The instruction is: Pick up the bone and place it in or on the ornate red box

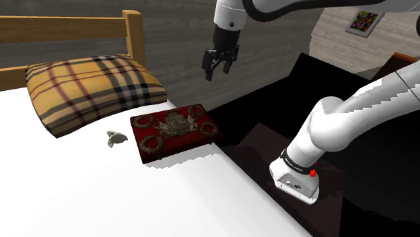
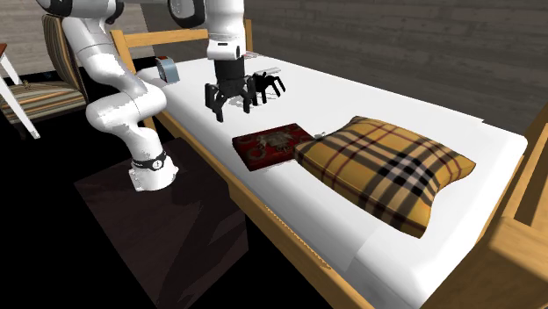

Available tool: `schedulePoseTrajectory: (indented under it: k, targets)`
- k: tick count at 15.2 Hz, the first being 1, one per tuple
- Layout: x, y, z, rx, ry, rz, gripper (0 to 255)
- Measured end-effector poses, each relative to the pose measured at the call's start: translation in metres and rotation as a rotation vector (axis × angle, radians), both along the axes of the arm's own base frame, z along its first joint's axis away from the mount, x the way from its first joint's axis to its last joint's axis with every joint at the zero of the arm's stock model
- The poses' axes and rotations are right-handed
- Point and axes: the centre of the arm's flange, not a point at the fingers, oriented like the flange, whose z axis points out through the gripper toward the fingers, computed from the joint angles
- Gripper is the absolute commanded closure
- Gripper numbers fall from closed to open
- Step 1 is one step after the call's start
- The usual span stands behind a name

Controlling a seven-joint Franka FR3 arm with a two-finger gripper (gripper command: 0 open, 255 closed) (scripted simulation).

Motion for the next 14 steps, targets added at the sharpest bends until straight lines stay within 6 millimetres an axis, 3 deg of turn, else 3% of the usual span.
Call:
schedulePoseTrajectory:
  k: [14]
  targets:
    - [0.068,0.168,-0.058,-0.013,0.059,0.010,0]
